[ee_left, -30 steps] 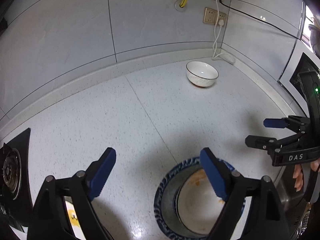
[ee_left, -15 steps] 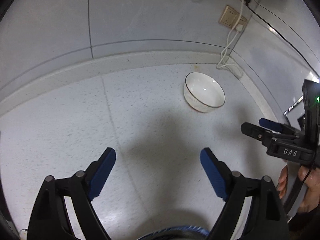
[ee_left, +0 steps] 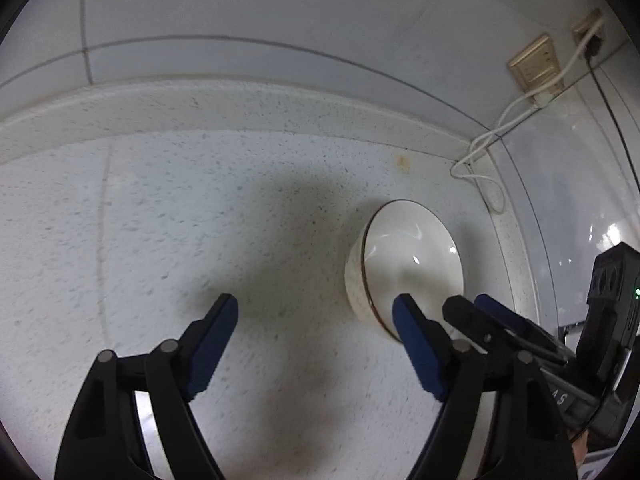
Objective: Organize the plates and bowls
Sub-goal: 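Close both grippers on the white bowl's rim, then lift the white bowl and lower it into the orange-flower bowl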
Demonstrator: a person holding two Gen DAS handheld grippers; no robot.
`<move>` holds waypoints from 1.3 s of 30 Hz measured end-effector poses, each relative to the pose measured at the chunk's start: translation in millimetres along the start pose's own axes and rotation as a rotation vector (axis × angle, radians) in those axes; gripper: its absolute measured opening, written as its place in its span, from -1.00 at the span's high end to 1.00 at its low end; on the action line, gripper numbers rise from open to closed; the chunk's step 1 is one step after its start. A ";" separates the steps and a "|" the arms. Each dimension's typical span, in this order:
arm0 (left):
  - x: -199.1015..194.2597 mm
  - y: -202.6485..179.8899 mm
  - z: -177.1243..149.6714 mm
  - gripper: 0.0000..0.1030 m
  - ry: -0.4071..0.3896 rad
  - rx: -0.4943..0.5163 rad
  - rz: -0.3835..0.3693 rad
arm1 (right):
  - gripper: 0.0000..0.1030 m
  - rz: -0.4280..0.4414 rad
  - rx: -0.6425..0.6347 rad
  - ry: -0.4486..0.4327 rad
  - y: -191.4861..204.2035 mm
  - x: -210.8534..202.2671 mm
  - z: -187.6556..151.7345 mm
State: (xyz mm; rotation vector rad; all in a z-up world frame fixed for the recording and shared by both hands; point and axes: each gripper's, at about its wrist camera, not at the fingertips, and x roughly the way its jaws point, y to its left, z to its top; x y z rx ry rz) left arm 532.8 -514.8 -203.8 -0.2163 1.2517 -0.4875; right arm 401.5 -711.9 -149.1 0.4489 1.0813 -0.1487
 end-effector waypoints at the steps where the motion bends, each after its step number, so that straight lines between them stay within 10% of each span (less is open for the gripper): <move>1: 7.1 -0.3 2.5 -0.47 0.013 -0.004 -0.003 | -0.38 0.006 0.006 0.008 -2.4 5.6 1.8; 6: 34.8 -3.3 12.3 -0.36 0.058 0.004 0.028 | 0.34 -0.003 0.000 0.041 -7.3 24.4 3.2; 11: 52.6 -8.0 16.9 -0.37 0.095 0.024 0.069 | 0.56 0.019 -0.003 0.046 -11.2 35.0 3.2; 15: 58.4 -18.0 16.7 -0.03 0.101 0.072 0.057 | 0.65 0.032 -0.003 0.039 -15.9 37.9 3.6; 18: 66.5 -27.7 13.1 0.67 0.143 0.073 -0.024 | 0.69 0.044 -0.007 0.038 -15.6 38.0 2.1; 28: 46.6 -31.7 -11.8 0.72 0.155 0.042 -0.012 | 0.79 0.011 -0.025 0.059 -5.0 20.8 -16.7; 39: -77.7 -39.1 -66.0 0.74 0.095 0.001 -0.069 | 0.80 -0.033 -0.088 -0.038 57.0 -95.0 -60.2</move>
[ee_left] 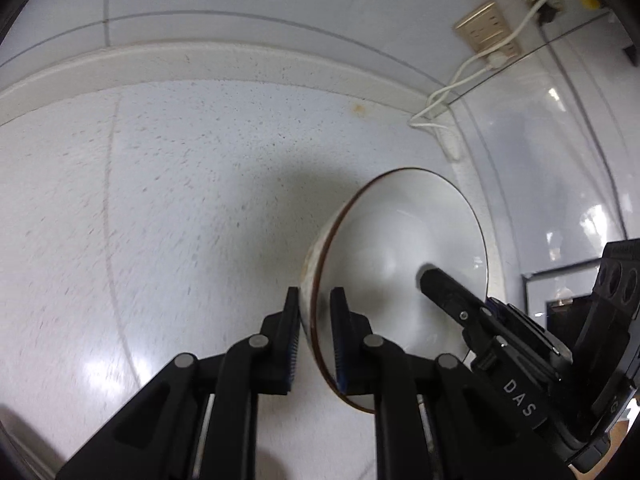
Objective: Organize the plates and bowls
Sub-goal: 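Lift the white bowl and lower it into the orange-flower bowl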
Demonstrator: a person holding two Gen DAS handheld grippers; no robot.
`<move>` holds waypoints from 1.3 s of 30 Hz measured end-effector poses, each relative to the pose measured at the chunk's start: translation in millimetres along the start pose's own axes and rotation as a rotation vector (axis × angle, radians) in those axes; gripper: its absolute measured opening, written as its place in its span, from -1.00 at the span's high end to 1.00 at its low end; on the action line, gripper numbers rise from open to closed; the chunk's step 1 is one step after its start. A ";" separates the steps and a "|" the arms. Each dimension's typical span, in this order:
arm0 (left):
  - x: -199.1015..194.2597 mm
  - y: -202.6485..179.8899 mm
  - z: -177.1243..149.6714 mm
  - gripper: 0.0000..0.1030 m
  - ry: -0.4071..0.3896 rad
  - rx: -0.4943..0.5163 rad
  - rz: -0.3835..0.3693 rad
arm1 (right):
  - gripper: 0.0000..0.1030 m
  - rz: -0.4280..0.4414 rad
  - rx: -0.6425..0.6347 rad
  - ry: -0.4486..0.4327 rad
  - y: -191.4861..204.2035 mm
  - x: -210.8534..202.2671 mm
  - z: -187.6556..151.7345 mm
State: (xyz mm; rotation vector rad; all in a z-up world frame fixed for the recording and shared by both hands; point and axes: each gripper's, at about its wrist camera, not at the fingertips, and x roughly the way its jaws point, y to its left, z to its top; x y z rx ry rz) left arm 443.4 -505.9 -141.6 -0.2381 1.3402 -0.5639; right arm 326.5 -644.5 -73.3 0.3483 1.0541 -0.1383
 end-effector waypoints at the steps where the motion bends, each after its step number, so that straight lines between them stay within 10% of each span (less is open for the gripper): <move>1: -14.5 -1.7 -8.4 0.74 -0.013 0.005 -0.007 | 0.80 -0.004 -0.006 -0.015 8.2 -15.9 -5.6; 8: -133.4 3.9 -82.1 0.74 -0.093 0.007 -0.047 | 0.81 -0.006 -0.072 -0.106 79.9 -120.0 -62.5; 14: -185.3 33.3 -147.5 0.73 -0.114 0.009 -0.014 | 0.81 0.022 -0.104 -0.083 116.7 -130.8 -122.3; 26: -96.8 106.6 -210.6 0.73 0.098 -0.119 0.059 | 0.80 0.041 -0.054 0.178 95.7 -19.5 -198.2; 39: -77.5 103.7 -207.4 0.74 0.105 -0.098 0.107 | 0.80 0.060 -0.091 0.218 108.8 -18.4 -207.5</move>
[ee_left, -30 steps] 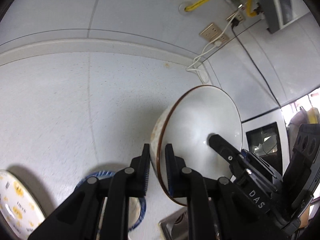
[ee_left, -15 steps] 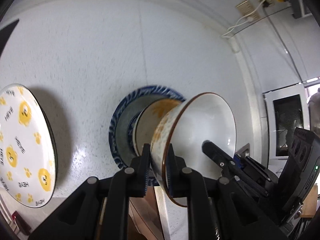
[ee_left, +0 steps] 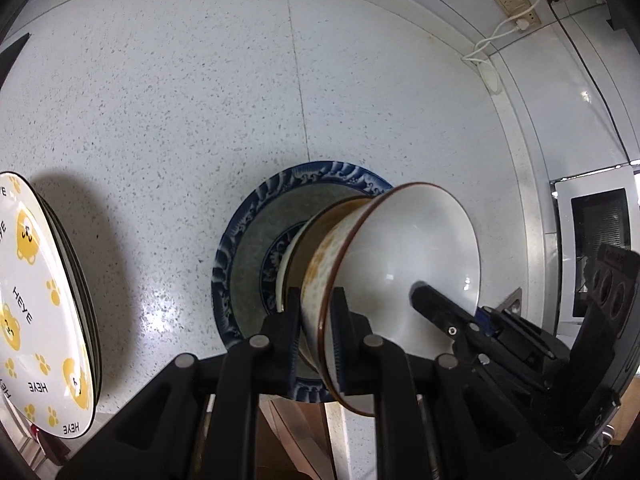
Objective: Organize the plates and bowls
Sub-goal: 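Lift the white bowl and lower it into the orange-flower bowl, then open both grippers to release the white bowl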
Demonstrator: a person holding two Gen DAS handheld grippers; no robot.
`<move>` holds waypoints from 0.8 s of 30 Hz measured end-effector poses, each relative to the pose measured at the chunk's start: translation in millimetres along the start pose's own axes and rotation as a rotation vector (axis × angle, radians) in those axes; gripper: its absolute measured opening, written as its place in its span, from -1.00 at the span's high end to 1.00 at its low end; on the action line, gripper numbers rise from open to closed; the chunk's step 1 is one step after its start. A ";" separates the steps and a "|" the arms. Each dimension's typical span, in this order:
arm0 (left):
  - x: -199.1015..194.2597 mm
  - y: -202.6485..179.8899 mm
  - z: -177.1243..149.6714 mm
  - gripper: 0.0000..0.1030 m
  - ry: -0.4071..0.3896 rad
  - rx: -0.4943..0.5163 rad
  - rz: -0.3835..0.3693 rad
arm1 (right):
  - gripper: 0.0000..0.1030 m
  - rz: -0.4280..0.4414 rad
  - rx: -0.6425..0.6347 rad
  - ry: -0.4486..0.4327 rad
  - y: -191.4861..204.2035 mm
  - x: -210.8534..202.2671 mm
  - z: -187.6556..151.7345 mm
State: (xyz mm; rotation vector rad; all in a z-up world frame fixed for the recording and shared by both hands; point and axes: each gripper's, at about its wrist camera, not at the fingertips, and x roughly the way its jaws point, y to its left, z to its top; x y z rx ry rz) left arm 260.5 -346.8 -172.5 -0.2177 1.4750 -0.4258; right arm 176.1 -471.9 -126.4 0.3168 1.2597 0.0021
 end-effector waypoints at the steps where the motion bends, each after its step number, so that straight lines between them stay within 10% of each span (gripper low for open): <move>1: 0.0 -0.4 -0.2 0.72 -0.003 0.001 0.003 | 0.80 0.000 -0.004 0.002 0.0 0.6 0.7; 17: 0.8 -5.8 3.0 0.71 -0.007 0.038 0.040 | 0.74 0.018 -0.088 0.038 0.7 -0.9 10.4; 24: -5.3 -13.9 4.2 0.50 -0.038 0.082 0.066 | 0.23 -0.037 -0.137 -0.006 4.0 -13.9 12.4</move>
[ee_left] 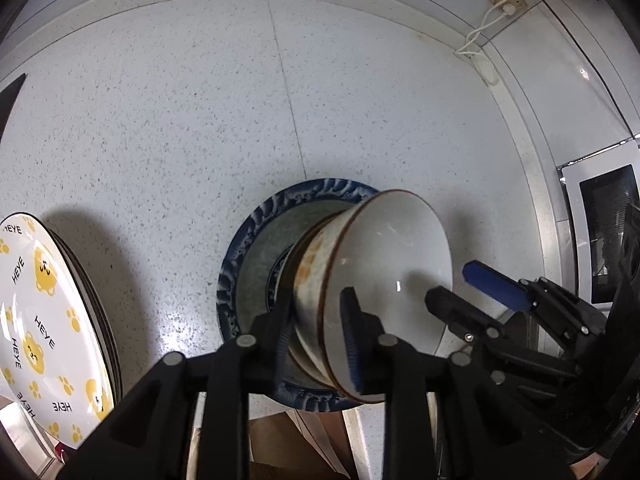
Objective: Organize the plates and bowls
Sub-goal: 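Open both grippers to release the white bowl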
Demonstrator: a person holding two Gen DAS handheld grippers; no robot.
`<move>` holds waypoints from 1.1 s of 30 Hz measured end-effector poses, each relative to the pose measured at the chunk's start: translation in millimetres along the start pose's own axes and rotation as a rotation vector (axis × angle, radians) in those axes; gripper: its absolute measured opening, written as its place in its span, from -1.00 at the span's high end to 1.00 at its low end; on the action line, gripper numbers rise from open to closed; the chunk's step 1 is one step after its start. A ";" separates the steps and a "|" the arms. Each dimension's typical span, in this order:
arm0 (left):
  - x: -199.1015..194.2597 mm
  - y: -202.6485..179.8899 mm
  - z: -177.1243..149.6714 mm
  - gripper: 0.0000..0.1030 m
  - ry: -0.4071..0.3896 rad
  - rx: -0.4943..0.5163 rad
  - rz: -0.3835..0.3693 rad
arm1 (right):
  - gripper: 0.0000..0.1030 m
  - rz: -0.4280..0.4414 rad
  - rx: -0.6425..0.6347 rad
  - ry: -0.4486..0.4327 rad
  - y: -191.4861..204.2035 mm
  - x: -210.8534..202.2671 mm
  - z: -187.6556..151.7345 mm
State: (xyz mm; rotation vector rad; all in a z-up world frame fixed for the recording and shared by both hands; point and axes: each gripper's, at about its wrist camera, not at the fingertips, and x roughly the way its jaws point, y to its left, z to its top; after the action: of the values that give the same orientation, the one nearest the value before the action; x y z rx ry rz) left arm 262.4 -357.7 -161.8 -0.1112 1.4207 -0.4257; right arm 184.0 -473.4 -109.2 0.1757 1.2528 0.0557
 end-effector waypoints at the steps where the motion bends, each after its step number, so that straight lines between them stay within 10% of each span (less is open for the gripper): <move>1: -0.2 -1.4 0.2 0.48 -0.002 0.003 0.004 | 0.23 0.002 0.006 -0.005 -2.4 -1.8 0.1; 16: -89.4 4.2 -17.4 0.45 -0.269 0.103 -0.015 | 0.18 0.041 0.091 -0.160 -29.1 -42.9 -21.8; 20: -157.2 3.0 -44.1 0.36 -0.540 0.173 -0.114 | 0.13 0.035 0.094 -0.200 -32.2 -55.4 -29.2; 23: -198.0 3.1 -76.6 -0.33 -0.761 0.256 -0.164 | 0.11 0.049 0.093 -0.213 -33.3 -60.5 -36.8; 25: -206.7 11.1 -89.8 -0.38 -0.826 0.248 -0.212 | 0.11 0.057 0.093 -0.216 -34.0 -61.9 -42.9; 33: -153.1 45.8 -85.8 -0.38 -0.569 0.155 -0.155 | 0.08 0.098 0.107 -0.175 -34.7 -45.1 -58.6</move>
State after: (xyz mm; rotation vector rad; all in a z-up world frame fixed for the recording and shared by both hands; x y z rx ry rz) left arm 175.6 -246.8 -47.5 -0.2001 0.8189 -0.5778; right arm 112.5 -507.9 -90.1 0.3279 1.0723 0.0572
